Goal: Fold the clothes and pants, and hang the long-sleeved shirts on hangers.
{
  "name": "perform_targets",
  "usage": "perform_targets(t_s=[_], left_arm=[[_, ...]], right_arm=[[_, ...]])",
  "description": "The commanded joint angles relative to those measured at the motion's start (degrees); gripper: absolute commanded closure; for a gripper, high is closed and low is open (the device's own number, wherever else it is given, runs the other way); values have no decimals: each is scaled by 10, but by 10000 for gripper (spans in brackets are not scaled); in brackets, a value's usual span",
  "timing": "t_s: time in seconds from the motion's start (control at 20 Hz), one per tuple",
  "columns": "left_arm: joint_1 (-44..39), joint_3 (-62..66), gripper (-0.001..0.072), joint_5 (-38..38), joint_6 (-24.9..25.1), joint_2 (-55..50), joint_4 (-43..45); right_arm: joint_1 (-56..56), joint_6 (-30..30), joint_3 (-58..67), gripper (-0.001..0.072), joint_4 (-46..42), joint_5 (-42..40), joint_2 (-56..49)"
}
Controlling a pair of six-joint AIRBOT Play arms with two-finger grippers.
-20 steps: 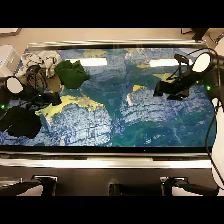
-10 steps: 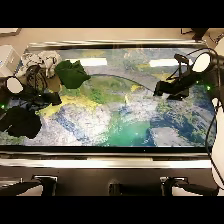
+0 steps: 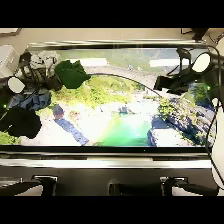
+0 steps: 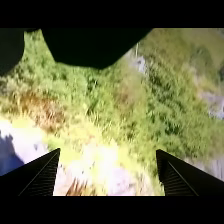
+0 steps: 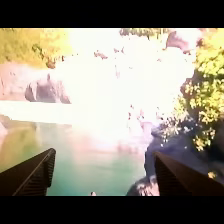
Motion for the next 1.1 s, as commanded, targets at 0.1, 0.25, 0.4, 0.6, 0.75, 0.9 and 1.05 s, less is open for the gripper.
perform_targets(t_s=[0.1,0.25,0.4,0.6,0.75,0.9,1.05], left_arm=[[0,0,268,327,-15,-60,-8],[28,42,-7,209,-151,-171,-76],[72,120,-8,64,-85,-288,-274],[78,162,-7,94,-74,-359,-379],[76,163,-7,166,-81,-388,-449],[61,164,-7,245,-36,-401,-511],[38,194,-4,295,-35,-418,-516]], right_arm=[[0,-8,0,39,-19,-136,-1],[1,-8,0,35,-26,-141,-2],[1,-8,0,35,-26,-126,-2],[1,-8,0,35,-25,-112,-2],[1,-8,0,35,-23,-110,-2],[1,-7,0,35,-23,-108,-2],[1,-7,0,35,-16,-103,-2]])
